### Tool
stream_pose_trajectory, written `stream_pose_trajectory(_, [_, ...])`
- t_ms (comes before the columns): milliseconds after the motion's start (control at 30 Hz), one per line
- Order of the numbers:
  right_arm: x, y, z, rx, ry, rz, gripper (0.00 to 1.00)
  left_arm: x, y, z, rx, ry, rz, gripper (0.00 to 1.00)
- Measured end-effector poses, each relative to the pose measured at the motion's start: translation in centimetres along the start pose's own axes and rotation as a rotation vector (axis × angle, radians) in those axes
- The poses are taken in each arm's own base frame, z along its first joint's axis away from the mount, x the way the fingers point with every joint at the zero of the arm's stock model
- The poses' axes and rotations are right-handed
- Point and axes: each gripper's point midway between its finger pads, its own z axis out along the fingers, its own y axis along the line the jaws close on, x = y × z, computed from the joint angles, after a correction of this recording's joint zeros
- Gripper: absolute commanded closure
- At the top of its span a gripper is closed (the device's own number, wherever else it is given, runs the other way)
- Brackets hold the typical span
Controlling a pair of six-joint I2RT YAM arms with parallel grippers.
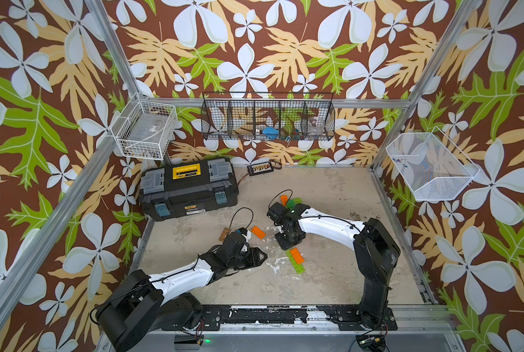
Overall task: Assemble a small pinwheel with lego
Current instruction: Assemble the lego brick with the lego brick.
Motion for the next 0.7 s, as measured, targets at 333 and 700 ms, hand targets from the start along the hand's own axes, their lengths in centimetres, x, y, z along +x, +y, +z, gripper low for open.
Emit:
stream_pose_trajectory(333, [0.4, -0.8, 1.3, 0.015, 0.027, -0.003, 0.88, 0.0, -0.1, 0.0, 0.004, -0.004, 0.004, 0.39])
stream_pose_trajectory(700, [0.8, -1.0, 2.0, 0.016, 0.018, -0.002, 0.88, 0.0, 0.1, 0.2, -0.004, 0.002, 0.002, 0.39])
